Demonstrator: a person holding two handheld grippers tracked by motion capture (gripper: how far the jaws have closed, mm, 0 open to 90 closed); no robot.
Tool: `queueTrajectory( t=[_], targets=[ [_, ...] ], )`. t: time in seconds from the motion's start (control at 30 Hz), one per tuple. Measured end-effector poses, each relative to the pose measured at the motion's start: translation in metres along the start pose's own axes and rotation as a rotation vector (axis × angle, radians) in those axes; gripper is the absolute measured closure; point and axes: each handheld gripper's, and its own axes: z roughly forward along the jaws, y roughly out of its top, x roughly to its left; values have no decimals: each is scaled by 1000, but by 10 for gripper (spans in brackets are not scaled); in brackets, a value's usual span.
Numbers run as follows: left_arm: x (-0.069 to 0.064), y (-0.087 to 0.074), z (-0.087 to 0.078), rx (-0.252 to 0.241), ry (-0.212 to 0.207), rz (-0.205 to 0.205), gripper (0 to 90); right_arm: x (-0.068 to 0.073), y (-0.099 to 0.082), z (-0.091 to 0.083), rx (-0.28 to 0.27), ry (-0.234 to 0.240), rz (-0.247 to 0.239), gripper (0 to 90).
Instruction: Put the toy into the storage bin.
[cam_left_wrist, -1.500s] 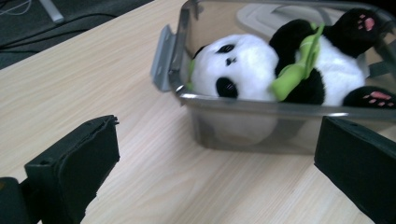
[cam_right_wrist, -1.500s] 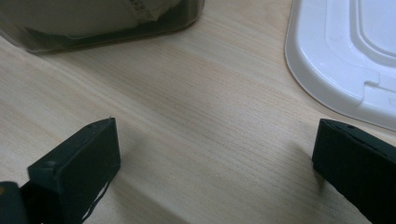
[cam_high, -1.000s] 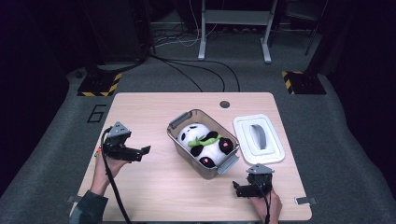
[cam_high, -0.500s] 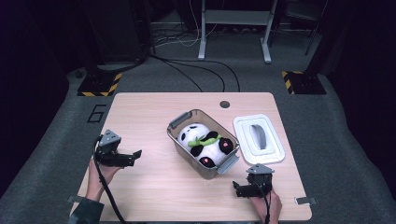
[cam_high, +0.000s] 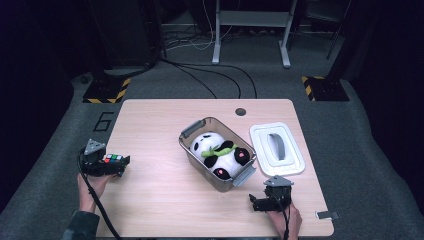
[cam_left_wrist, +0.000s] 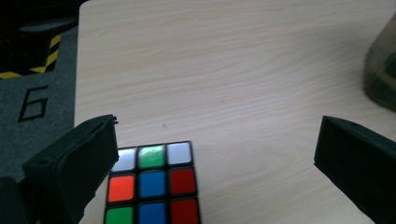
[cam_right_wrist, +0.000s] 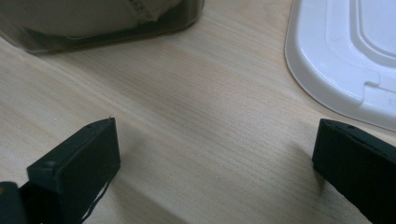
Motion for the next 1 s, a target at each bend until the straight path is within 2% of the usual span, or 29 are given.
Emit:
queueTrajectory(
  t=[0.2,0.27,0.3,0.53,0.57,0.63,0.77,0.87,1.0],
  targets=[
    [18,-14,12,29,25,-61,0,0,0,0,0,0,0,2],
    [22,-18,15,32,29,-67,0,0,0,0,0,0,0,2],
    [24,-20,16,48,29,-65,0,0,0,0,0,0,0,2],
    [31,-29,26,57,22,-80,0,0,0,0,0,-1,0,2],
    [31,-30,27,75,16,-83,0,0,0,0,0,-1,1,2],
    [32,-33,30,79,20,-81,3,0,0,0,0,-1,0,2],
    [34,-37,33,72,23,-91,52,0,0,0,0,-1,0,2],
    [36,-40,34,67,28,-97,145,0,0,0,0,-1,0,2],
    [37,-43,35,75,7,-99,167,0,0,0,0,-1,1,2]
  ],
)
